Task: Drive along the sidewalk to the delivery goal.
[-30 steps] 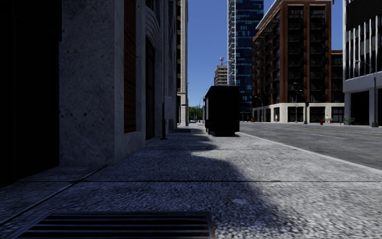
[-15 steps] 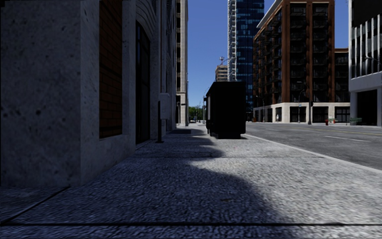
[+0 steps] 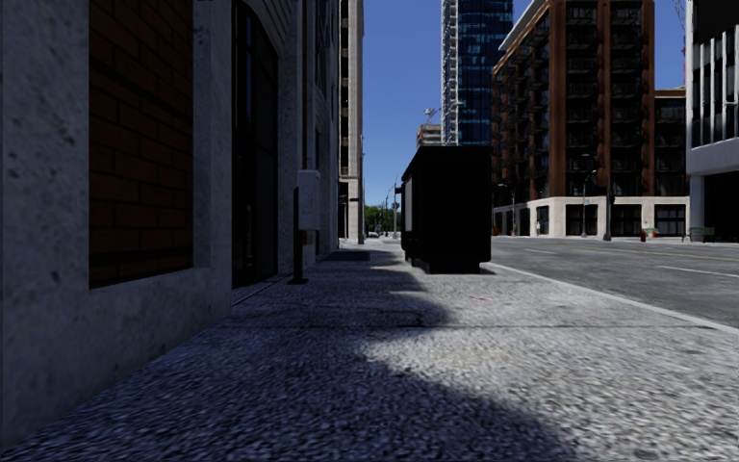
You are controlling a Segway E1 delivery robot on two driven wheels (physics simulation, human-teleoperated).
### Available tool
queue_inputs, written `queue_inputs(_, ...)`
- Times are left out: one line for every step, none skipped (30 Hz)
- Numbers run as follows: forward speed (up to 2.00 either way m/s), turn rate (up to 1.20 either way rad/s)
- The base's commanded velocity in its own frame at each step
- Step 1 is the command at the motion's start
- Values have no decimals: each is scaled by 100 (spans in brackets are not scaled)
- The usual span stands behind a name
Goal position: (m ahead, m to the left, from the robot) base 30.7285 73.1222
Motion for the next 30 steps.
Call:
queue_inputs(200, 0)
queue_inputs(200, 0)
queue_inputs(200, 0)
queue_inputs(200, 0)
queue_inputs(200, 0)
queue_inputs(200, 0)
queue_inputs(200, 0)
queue_inputs(200, 0)
queue_inputs(200, 0)
queue_inputs(200, 0)
queue_inputs(200, 0)
queue_inputs(200, 0)
queue_inputs(200, 0)
queue_inputs(200, 0)
queue_inputs(200, 0)
queue_inputs(200, 0)
queue_inputs(200, 0)
queue_inputs(200, 0)
queue_inputs(200, 0)
queue_inputs(200, 0)
queue_inputs(200, 0)
queue_inputs(200, 0)
queue_inputs(200, 0)
queue_inputs(200, 0)
queue_inputs(200, 0)
queue_inputs(200, 0)
queue_inputs(200, 0)
queue_inputs(200, 0)
queue_inputs(200, 0)
queue_inputs(200, 0)
